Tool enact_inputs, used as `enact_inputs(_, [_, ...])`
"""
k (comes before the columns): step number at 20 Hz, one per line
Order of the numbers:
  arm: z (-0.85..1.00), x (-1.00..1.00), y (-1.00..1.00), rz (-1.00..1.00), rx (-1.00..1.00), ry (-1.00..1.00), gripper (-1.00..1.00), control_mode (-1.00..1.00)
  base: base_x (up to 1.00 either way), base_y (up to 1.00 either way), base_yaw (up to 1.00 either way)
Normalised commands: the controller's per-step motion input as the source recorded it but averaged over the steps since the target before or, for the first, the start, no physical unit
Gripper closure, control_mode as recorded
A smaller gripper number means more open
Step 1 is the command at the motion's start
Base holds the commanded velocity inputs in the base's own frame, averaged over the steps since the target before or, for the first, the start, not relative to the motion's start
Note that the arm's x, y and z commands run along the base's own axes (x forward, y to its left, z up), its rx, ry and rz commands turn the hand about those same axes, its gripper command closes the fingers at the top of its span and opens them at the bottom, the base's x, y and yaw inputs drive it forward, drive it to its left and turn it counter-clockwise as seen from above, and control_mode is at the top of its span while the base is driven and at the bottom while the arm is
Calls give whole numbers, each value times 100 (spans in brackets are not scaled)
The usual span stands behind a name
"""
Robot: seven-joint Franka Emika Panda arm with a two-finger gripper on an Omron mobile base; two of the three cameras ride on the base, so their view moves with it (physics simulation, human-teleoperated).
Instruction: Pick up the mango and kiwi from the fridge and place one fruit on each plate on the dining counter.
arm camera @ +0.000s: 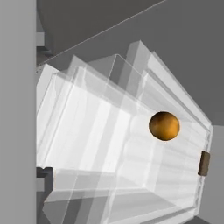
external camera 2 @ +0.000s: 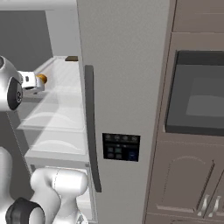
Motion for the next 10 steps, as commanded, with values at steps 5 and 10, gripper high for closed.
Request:
enact_inputs(5, [34, 97, 15, 1, 7, 1, -100, -100, 0, 0, 0])
enact_inputs(10, [2, 99, 8, 0, 0, 4, -100, -100, 0, 0, 0])
